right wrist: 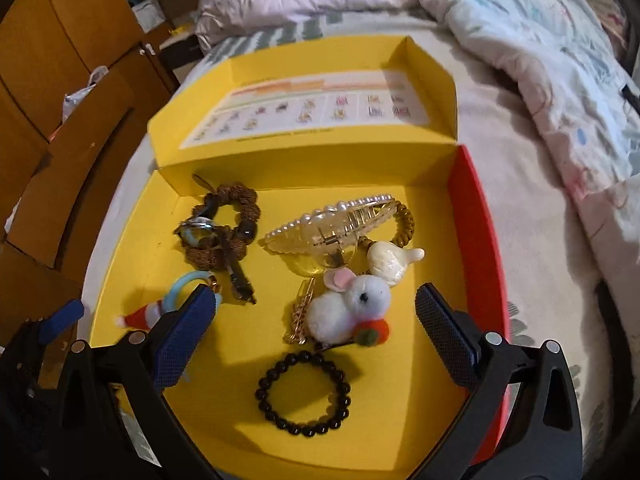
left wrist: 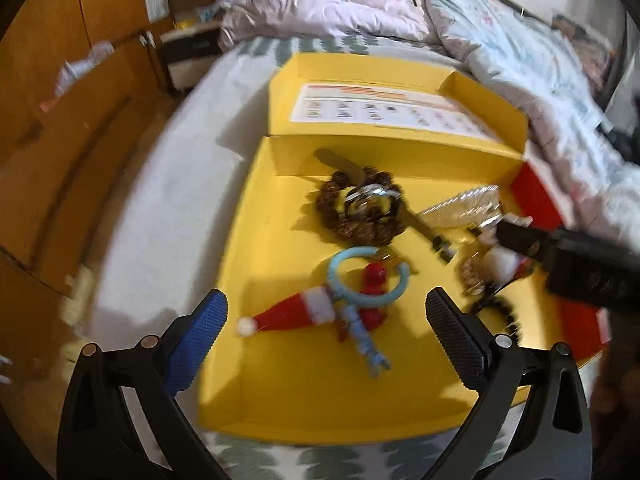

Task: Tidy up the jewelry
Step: 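Grasp the white rabbit plush with the right tool while the left grasps the Santa hat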

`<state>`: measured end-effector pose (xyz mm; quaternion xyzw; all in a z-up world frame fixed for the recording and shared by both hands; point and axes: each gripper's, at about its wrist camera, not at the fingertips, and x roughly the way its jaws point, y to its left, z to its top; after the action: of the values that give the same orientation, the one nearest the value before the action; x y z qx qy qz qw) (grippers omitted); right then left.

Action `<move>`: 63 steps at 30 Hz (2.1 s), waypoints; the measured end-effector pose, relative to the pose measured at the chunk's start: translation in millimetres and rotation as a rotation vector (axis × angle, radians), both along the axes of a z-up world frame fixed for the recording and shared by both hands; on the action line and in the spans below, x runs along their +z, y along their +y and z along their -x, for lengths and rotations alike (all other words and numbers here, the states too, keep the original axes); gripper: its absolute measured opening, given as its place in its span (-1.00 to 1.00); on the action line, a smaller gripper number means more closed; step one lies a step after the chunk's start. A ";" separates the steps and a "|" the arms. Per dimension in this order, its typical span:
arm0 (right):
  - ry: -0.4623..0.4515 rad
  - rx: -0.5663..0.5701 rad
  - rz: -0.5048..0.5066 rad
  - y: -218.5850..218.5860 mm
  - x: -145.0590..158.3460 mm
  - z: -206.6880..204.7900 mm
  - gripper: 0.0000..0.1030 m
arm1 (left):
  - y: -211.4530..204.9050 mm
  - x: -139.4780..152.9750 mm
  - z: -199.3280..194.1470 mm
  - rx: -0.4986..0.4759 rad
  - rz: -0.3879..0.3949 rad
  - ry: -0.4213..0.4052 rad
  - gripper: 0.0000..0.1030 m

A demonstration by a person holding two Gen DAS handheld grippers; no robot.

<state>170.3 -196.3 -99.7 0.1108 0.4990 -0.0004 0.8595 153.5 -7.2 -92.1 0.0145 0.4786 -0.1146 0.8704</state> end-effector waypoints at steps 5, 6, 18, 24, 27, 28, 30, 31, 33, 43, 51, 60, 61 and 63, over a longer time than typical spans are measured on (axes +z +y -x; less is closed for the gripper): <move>0.026 -0.005 0.010 -6.0 -11.2 -10.4 0.69 | 4.1 -7.9 -26.3 0.004 0.078 0.067 0.91; 0.038 -0.004 0.020 -5.4 -15.0 -13.2 0.65 | 4.3 -9.9 -29.6 0.006 0.080 0.075 0.91; 0.099 -0.013 0.079 -5.7 -37.4 -21.6 0.48 | -0.7 -36.7 -39.3 -0.066 0.059 0.163 0.91; 0.122 -0.014 0.084 -5.0 -42.1 -21.9 0.43 | -2.7 -42.5 -33.3 -0.072 0.016 0.178 0.91; 0.129 -0.015 0.089 -5.1 -43.7 -22.2 0.39 | -5.3 -46.5 -30.6 -0.080 0.000 0.196 0.91; 0.131 -0.019 0.088 -5.3 -44.1 -22.6 0.33 | -5.7 -48.5 -30.2 -0.081 -0.006 0.203 0.91; 0.135 -0.021 0.085 -5.5 -45.5 -21.9 0.22 | -7.6 -50.1 -28.3 -0.085 -0.030 0.200 0.91; 0.137 -0.021 0.082 -5.4 -46.3 -22.1 0.07 | -7.6 -50.3 -27.0 -0.085 -0.039 0.196 0.87; 0.136 -0.015 0.073 -4.7 -47.2 -22.0 0.01 | -6.0 -50.0 -25.4 -0.080 -0.044 0.193 0.83; 0.140 -0.006 0.067 -0.9 -46.7 -18.8 -0.11 | -5.9 -43.8 -24.1 -0.110 0.019 0.203 0.28; 0.140 -0.007 0.050 -4.0 -45.4 -15.3 -0.15 | 2.0 -39.1 -17.8 -0.110 0.064 0.215 -0.31; 0.139 -0.003 0.044 -3.2 -43.4 -16.6 -0.18 | 9.3 -40.2 -15.9 -0.099 0.063 0.221 -0.60; 0.137 -0.003 0.043 -3.2 -42.9 -16.4 -0.19 | 10.7 -39.6 -15.8 -0.095 0.065 0.222 -0.60; 0.128 -0.005 0.039 -4.3 -40.3 -14.9 -0.21 | 12.7 -38.5 -14.7 -0.090 0.063 0.219 -0.60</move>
<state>185.1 -200.7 -139.9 0.0951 0.5524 -0.0191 0.8279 168.2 5.5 -130.6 -0.0038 0.5660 -0.1696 0.8068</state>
